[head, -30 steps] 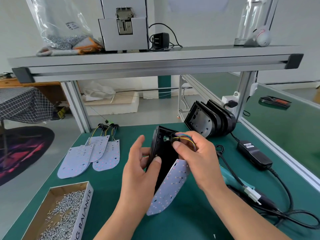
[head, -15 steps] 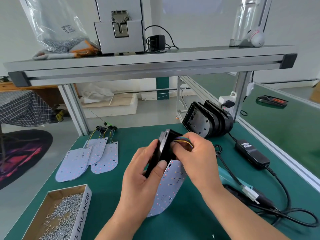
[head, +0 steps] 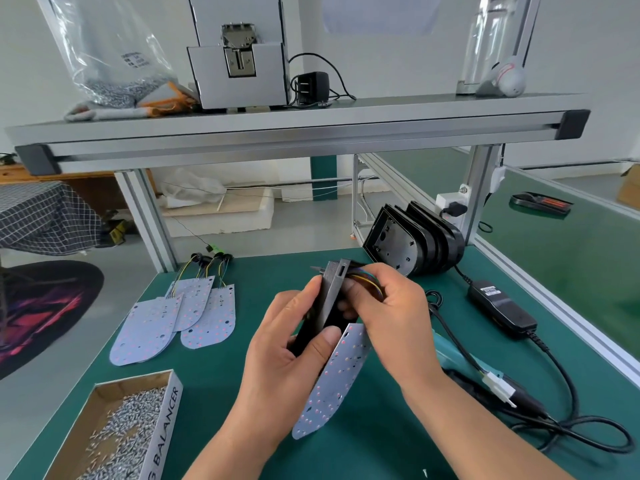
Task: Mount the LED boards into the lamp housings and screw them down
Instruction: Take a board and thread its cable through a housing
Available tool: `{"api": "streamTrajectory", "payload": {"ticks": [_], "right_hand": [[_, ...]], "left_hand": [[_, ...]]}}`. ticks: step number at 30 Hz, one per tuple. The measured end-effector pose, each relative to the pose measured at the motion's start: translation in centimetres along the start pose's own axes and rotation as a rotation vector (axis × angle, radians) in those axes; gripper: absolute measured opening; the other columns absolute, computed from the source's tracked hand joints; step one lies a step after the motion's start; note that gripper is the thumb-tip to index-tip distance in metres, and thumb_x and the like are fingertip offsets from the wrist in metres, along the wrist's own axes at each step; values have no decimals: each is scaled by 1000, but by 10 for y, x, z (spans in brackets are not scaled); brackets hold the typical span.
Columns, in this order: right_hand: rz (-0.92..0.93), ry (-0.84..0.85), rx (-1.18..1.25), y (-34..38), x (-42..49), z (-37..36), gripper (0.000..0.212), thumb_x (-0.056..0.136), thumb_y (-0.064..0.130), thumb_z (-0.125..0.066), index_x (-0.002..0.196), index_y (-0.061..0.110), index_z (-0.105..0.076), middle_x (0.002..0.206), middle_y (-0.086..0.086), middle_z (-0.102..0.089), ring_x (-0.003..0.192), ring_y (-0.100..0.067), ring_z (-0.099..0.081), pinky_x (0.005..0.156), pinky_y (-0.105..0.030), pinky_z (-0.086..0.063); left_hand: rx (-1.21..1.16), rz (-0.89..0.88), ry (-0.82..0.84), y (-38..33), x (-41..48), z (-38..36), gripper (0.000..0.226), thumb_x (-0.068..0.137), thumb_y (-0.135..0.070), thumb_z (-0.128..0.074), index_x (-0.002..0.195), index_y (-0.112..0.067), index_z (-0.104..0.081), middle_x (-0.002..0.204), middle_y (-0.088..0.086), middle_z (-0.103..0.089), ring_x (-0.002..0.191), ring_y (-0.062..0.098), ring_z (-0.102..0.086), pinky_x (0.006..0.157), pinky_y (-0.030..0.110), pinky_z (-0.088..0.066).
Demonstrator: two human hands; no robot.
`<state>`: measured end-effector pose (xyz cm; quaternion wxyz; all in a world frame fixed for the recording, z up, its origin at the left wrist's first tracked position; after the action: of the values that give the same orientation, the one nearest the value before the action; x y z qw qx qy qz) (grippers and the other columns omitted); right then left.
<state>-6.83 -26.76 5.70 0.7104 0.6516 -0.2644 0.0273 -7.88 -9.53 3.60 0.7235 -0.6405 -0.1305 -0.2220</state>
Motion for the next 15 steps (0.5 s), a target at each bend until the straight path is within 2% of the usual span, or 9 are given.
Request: {"api": "streamTrajectory", "payload": {"ticks": [4, 7, 9, 13, 15], "right_hand": [[-7, 27, 52, -1, -1, -2, 17, 97, 11, -73, 102, 27, -76, 85, 2, -81, 78, -16, -79, 71, -19, -59], [-21, 6, 54, -4, -1, 0, 18, 96, 10, -74, 95, 28, -77, 81, 2, -81, 76, -15, -79, 68, -18, -58], [-16, -13, 10, -5, 0, 2, 17, 95, 13, -75, 89, 29, -76, 78, 3, -79, 72, -14, -77, 65, -20, -57], [7, -58, -118, -7, 3, 4, 12, 88, 21, -73, 78, 21, -68, 66, -2, -68, 61, -15, -60, 58, -39, -50], [11, -71, -123, -8, 4, 5, 15, 87, 18, -73, 75, 21, -65, 64, -3, -64, 59, -13, -52, 57, -37, -47]], "left_hand": [[-1, -34, -50, -2, 0, 4, 57, 94, -23, -71, 148, -38, -58, 130, -11, -65, 123, 14, -62, 86, 17, -54], [9, -42, -48, -1, -1, 3, 57, 94, -20, -71, 149, -33, -59, 129, -12, -66, 124, 15, -62, 91, 10, -48], [12, -38, -41, 0, -1, 1, 57, 93, -19, -72, 148, -31, -60, 126, -13, -66, 122, 14, -61, 90, 12, -49], [21, -18, -13, 3, 0, 0, 57, 91, -21, -74, 145, -34, -62, 125, -14, -66, 122, 13, -62, 90, 22, -53], [22, -3, 11, 3, 1, -1, 58, 89, -24, -75, 144, -38, -63, 128, -14, -67, 124, 14, -63, 94, 31, -55]]}}
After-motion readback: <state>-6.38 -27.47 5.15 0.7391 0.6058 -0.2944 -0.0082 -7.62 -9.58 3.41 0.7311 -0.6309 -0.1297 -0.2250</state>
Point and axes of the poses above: each hand's wrist, its own x-axis towards the middle knuckle, its own z-axis out of the back of the hand, y = z × x, the point moved 7 cm from there along x, towards the middle knuckle
